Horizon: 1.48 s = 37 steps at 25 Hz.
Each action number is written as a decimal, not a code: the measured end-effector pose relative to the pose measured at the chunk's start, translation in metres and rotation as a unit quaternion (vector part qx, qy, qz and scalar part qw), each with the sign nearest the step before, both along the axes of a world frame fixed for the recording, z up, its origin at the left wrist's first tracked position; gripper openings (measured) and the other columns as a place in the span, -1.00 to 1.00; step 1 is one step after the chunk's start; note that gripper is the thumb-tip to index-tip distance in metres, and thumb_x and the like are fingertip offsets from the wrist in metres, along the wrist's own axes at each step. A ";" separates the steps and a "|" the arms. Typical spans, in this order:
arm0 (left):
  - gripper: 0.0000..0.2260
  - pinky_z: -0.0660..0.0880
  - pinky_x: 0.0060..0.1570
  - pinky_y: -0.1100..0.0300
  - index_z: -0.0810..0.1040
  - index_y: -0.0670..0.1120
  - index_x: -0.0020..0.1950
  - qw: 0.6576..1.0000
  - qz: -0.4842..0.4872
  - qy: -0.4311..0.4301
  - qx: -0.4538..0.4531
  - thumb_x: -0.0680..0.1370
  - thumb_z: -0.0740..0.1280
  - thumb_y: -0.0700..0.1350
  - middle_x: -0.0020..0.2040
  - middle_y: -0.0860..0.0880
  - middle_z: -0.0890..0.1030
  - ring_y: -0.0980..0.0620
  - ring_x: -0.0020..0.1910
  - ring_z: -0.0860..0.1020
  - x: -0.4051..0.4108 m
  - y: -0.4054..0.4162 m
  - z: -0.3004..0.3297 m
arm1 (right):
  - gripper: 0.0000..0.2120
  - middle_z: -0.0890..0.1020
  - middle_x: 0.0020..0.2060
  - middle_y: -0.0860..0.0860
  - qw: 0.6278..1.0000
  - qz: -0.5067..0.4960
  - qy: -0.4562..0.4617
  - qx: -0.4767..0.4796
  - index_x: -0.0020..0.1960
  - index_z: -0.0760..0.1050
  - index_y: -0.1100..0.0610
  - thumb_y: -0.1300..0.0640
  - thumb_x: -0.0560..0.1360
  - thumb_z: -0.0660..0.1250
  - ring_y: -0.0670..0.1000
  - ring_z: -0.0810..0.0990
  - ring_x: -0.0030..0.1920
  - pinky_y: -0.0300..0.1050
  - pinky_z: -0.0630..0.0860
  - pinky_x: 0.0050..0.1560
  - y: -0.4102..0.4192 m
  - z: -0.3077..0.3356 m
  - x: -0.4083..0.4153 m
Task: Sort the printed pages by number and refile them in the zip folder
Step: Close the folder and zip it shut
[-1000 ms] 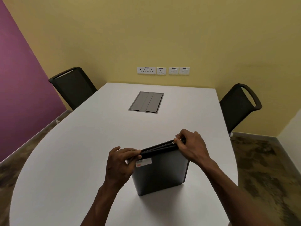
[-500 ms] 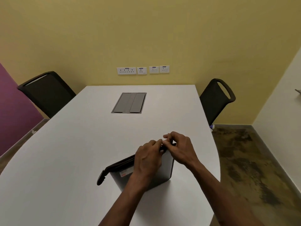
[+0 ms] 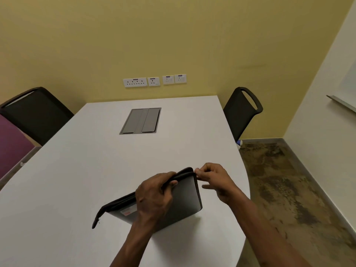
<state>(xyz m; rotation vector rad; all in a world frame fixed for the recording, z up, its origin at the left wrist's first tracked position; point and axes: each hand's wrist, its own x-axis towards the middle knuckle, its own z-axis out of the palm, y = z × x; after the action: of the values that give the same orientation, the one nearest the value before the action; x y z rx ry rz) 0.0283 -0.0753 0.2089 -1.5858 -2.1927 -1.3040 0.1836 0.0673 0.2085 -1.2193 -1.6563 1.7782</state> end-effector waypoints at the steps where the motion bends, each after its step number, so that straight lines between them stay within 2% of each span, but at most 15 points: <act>1: -0.81 0.57 -0.08 0.27 0.72 0.04 0.04 1.000 0.001 -0.019 0.019 0.45 0.43 -0.07 -0.06 0.16 0.71 0.19 -0.10 0.65 -0.002 -0.004 0.002 | -0.77 0.72 -0.03 0.10 1.000 0.006 0.003 0.003 -0.19 0.50 0.11 0.02 0.53 0.44 0.07 0.69 0.08 0.23 0.56 0.18 -0.001 0.005 -0.002; 4: -0.80 0.52 0.01 0.38 0.72 -0.01 0.06 0.997 0.009 -0.049 0.059 0.45 0.45 -0.11 -0.03 0.17 0.71 0.25 -0.05 0.64 -0.006 -0.018 0.004 | -0.71 0.70 -0.11 0.10 0.998 0.017 -0.015 0.054 -0.26 0.53 0.04 -0.17 0.40 0.44 0.20 0.66 0.04 0.28 0.60 0.00 -0.009 0.024 -0.007; 6: -0.80 0.54 0.03 0.34 0.72 -0.03 0.06 0.994 0.014 -0.069 0.080 0.45 0.45 -0.13 -0.02 0.17 0.70 0.25 -0.01 0.64 -0.006 -0.027 0.002 | -0.69 0.68 -0.23 0.02 0.994 0.014 -0.023 0.101 -0.25 0.55 0.02 -0.24 0.33 0.41 0.14 0.67 -0.08 0.27 0.61 -0.03 -0.019 0.032 -0.009; 11: -0.77 0.59 0.01 0.11 0.66 0.01 0.06 0.981 0.006 -0.169 0.091 0.44 0.43 -0.21 -0.01 0.15 0.68 0.08 0.04 0.65 -0.004 -0.052 -0.007 | -0.80 0.70 -0.19 -0.08 0.970 -0.007 -0.049 0.239 -0.20 0.50 0.05 -0.03 0.52 0.38 -0.10 0.64 -0.13 -0.12 0.54 -0.13 -0.053 0.042 -0.024; 14: -0.67 0.55 0.08 0.21 0.59 -0.01 0.19 0.982 0.009 -0.168 0.085 0.43 0.46 -0.18 0.12 0.15 0.65 0.11 0.14 0.62 0.010 -0.053 -0.007 | -0.79 0.67 -0.25 -0.08 0.958 -0.001 -0.047 0.282 -0.21 0.47 0.04 0.00 0.54 0.36 -0.13 0.61 -0.19 -0.19 0.50 -0.18 -0.068 0.041 -0.036; 17: -0.73 0.52 0.20 0.14 0.63 -0.07 0.16 0.984 0.025 -0.132 0.119 0.47 0.44 -0.23 0.21 0.10 0.64 0.11 0.23 0.59 0.020 -0.049 -0.008 | -0.80 0.65 -0.26 -0.08 0.950 0.024 -0.045 0.307 -0.19 0.46 0.05 0.01 0.57 0.32 -0.12 0.61 -0.20 -0.16 0.53 -0.16 -0.082 0.037 -0.045; 20: -0.82 0.52 0.16 0.18 0.69 -0.11 0.04 0.987 0.051 -0.075 0.131 0.47 0.43 -0.27 0.14 0.05 0.67 0.12 0.20 0.60 0.018 -0.053 -0.008 | -0.82 0.68 -0.19 -0.05 0.945 0.023 -0.036 0.325 -0.18 0.44 0.05 0.02 0.57 0.33 -0.09 0.65 -0.12 -0.03 0.57 -0.08 -0.086 0.031 -0.047; 23: -0.86 0.52 0.09 0.26 0.67 -0.16 -0.04 0.986 0.056 -0.081 0.135 0.44 0.42 -0.31 0.07 0.06 0.67 0.13 0.11 0.63 0.016 -0.057 -0.005 | -0.81 0.69 -0.18 0.01 0.940 0.030 -0.053 0.336 -0.18 0.43 0.05 0.02 0.55 0.34 0.00 0.68 -0.02 0.04 0.58 -0.04 -0.081 0.024 -0.045; 26: -0.89 0.51 0.06 0.29 0.64 -0.17 -0.08 0.986 0.053 -0.088 0.129 0.44 0.41 -0.33 0.04 0.07 0.66 0.12 0.07 0.63 0.018 -0.059 -0.007 | -0.79 0.70 -0.17 -0.01 0.946 0.033 -0.070 0.314 -0.20 0.44 0.06 0.02 0.55 0.36 -0.02 0.67 -0.03 0.04 0.58 -0.03 -0.077 0.019 -0.037; 32: -0.86 0.54 0.03 0.23 0.62 -0.15 -0.11 0.985 0.054 -0.099 0.131 0.42 0.40 -0.36 0.02 0.09 0.66 0.11 0.05 0.63 0.020 -0.059 -0.008 | -0.78 0.70 -0.16 0.02 0.955 0.020 -0.077 0.285 -0.21 0.45 0.09 0.03 0.55 0.37 -0.01 0.68 -0.02 0.05 0.59 -0.02 -0.075 0.013 -0.031; 37: -0.83 0.56 0.06 0.14 0.65 -0.18 -0.09 0.982 0.018 -0.134 0.131 0.41 0.37 -0.40 0.08 0.04 0.66 0.04 0.12 0.63 0.021 -0.050 -0.003 | -0.82 0.70 -0.11 0.01 0.935 0.037 -0.045 0.349 -0.12 0.44 0.11 0.01 0.57 0.28 0.06 0.67 -0.04 0.05 0.57 -0.03 -0.091 0.036 -0.047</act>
<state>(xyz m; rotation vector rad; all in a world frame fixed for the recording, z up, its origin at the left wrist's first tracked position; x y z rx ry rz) 0.0493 -0.1252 0.2054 -1.3344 -2.0659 -1.7996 0.1368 -0.0237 0.2447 -0.9132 -2.1409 1.0035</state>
